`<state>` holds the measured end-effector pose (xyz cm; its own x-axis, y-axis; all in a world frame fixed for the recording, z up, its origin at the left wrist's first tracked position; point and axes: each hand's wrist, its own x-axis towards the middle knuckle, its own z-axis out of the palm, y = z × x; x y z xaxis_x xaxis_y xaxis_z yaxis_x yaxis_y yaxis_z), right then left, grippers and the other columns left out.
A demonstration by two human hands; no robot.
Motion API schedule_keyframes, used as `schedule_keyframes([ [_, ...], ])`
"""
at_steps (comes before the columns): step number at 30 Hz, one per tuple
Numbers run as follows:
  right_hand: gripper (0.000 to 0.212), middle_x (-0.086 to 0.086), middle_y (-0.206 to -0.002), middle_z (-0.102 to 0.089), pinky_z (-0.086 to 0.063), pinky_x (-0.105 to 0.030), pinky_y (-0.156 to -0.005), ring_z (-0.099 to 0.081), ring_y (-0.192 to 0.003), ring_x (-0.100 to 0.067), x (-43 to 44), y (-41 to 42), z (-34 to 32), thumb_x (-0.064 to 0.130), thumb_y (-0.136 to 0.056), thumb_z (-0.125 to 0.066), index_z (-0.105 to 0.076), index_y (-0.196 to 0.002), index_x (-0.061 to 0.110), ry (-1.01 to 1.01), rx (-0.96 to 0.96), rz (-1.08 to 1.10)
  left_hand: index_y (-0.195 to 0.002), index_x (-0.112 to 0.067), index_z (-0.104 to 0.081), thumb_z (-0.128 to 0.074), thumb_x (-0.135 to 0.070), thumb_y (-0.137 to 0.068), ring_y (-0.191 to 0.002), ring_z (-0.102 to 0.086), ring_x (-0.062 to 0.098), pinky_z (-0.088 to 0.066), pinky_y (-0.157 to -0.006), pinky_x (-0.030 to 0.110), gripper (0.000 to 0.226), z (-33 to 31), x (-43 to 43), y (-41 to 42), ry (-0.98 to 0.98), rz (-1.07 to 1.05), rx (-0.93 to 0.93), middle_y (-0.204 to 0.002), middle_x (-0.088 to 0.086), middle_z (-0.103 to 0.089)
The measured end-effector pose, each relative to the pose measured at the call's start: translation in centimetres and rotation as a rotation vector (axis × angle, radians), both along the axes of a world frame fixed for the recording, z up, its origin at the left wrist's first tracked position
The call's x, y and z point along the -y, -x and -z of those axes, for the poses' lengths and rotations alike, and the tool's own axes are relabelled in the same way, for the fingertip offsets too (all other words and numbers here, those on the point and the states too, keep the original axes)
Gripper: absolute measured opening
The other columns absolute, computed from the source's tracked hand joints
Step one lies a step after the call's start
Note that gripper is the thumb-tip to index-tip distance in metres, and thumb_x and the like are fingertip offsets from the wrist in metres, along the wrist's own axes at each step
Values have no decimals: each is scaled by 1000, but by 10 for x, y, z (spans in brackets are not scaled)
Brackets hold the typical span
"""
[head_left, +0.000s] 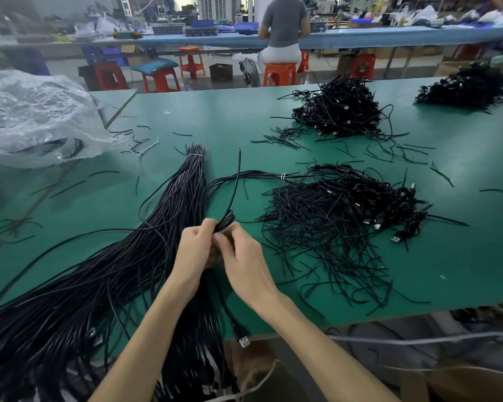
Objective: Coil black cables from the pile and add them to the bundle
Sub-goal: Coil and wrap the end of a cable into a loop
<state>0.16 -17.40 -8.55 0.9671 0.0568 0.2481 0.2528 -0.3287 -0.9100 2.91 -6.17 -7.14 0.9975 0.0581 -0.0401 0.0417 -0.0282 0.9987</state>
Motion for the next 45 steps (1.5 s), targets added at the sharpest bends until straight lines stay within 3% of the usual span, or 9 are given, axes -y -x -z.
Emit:
schedule_keyframes([
  [6, 18, 19, -75, -61, -38, -10, -63, -59, -70, -3, 3, 3, -3, 24, -104, -58, -64, -89, 16, -18, 133, 39, -50, -29, -35, -52, -38, -81, -42, -16, 11, -19, -39, 20, 37, -2, -2, 1, 54, 32, -31, -49, -8, -23],
  [12, 21, 24, -70, -58, -40, -13, -63, -59, -65, -3, -1, 7, -7, 26, -106, -56, -67, -92, 14, -17, 199, 37, -57, -26, -41, -55, -34, -79, -47, -18, 13, -19, -41, 24, 27, -1, -6, -4, 141, -13, -110, -54, -6, -26],
  [17, 23, 5, -95, -70, -55, -38, -78, -66, -88, -11, -7, 6, -5, 29, -107, -53, -68, -106, 12, 18, 218, 19, -57, -26, -50, -56, -34, -83, -47, -21, 12, -22, -39, 23, 28, -2, -10, -4, 233, 4, -145, -57, -4, -28],
  [25, 24, 20, -70, -58, -38, -18, -61, -55, -66, -4, 9, 4, -12, 27, -107, -54, -62, -87, 17, 53, 177, 37, -53, -24, -44, -51, -40, -97, -46, -23, 17, -23, -42, 24, 47, -10, -20, -5, 24, 208, -106, -51, -3, -32],
  [28, 28, 18, -63, -50, -31, -19, -58, -47, -60, -4, 21, 3, -23, 26, -106, -54, -55, -79, 18, 128, 173, 9, -71, -17, -65, -47, -44, -106, -48, -45, 21, -38, -45, 26, 48, -24, -33, 1, -163, 338, -48, -62, 6, -56],
  [32, 33, 10, -63, -43, -36, -37, -60, -40, -61, -14, 32, 8, -36, 29, -107, -52, -47, -79, 13, 237, 190, -82, -100, -5, -60, -41, -24, -111, -51, -64, 31, -52, -50, 32, 29, -50, -39, 15, -399, 432, 54, -67, 11, -72],
  [36, 35, 4, -62, -41, -32, -41, -58, -36, -60, -20, 41, 18, -42, 24, -108, -53, -45, -78, 8, 171, 206, -82, -126, -9, -60, -39, -36, -110, -66, -70, 42, -59, -64, 39, 37, -74, -50, 33, -141, 582, 73, -90, 26, -73],
  [41, 37, -11, -58, -45, -36, -44, -51, -41, -51, -25, 38, 31, -52, 26, -108, -51, -46, -77, 6, -148, 122, -101, -114, -10, -70, -50, -27, -107, -66, -55, 23, -50, -65, 27, 27, -80, -47, 40, -104, 589, 265, -80, 11, -67],
  [45, 37, -14, -62, -46, -37, -41, -50, -42, -52, -23, 35, 40, -68, 25, -108, -51, -45, -79, 3, -260, 140, -178, -113, -16, -72, -67, -49, -95, -61, -31, 17, -26, -58, 25, 38, -75, -36, 46, 19, 447, 343, -68, 16, -38],
])
